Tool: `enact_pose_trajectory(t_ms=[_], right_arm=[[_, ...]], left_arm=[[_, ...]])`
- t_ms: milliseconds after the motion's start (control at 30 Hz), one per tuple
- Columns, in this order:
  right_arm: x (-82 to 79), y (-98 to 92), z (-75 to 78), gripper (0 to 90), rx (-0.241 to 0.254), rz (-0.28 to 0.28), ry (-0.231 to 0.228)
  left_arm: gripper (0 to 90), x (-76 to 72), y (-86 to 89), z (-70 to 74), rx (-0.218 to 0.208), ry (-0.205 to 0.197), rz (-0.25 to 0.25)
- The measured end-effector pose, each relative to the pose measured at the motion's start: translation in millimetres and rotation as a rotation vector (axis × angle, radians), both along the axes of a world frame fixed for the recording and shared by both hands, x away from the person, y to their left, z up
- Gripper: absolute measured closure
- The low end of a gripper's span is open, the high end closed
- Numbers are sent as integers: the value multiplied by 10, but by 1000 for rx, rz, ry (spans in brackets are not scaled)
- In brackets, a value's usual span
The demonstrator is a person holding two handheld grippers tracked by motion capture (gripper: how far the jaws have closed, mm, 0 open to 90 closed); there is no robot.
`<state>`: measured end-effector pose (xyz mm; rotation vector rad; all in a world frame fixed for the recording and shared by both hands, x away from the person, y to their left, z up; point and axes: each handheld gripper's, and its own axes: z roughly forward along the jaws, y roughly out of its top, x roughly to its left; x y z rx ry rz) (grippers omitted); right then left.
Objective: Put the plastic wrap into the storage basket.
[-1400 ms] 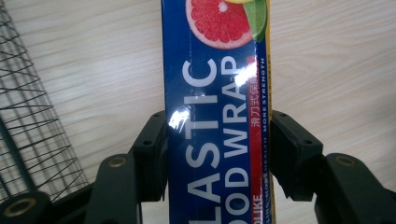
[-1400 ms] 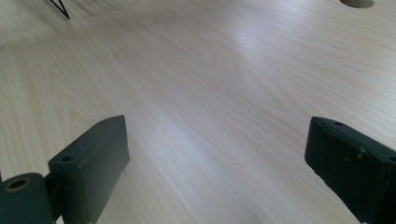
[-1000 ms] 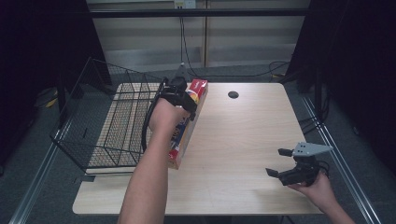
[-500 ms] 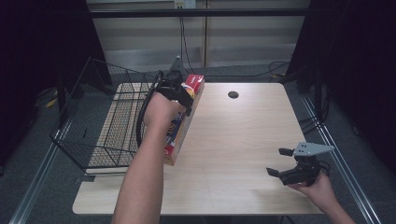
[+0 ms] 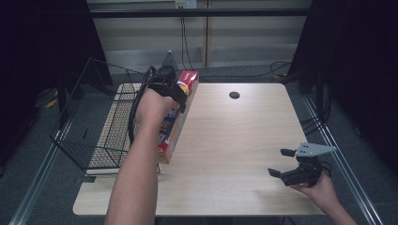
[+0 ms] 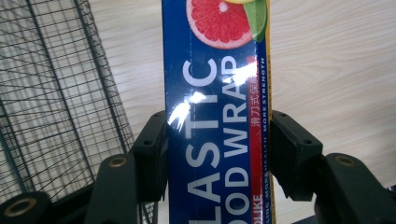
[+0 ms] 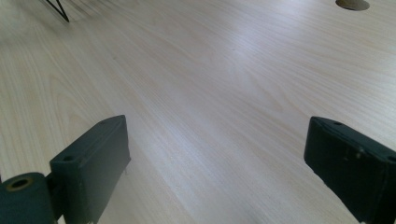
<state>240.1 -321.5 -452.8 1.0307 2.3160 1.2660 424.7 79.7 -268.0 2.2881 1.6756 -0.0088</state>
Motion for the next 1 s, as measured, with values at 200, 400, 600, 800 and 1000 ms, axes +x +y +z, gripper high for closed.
enact_pose_trajectory(t_ms=[200,400,600,800,1000], right_arm=[[-1,5,-2,66,-5,0,-1],[0,4,-2,67,-3,-2,-2],[-3,10,-3,67,-6,-3,1],[-1,6,-6,67,-2,-4,0],[-2,8,-9,67,-2,-4,6]], left_arm=[[454,-7,107,84,7,2,12],[455,-20,192,147,7,3,23],[457,-34,265,199,8,10,43],[458,-43,362,250,21,11,57],[459,-60,449,295,30,10,75]])
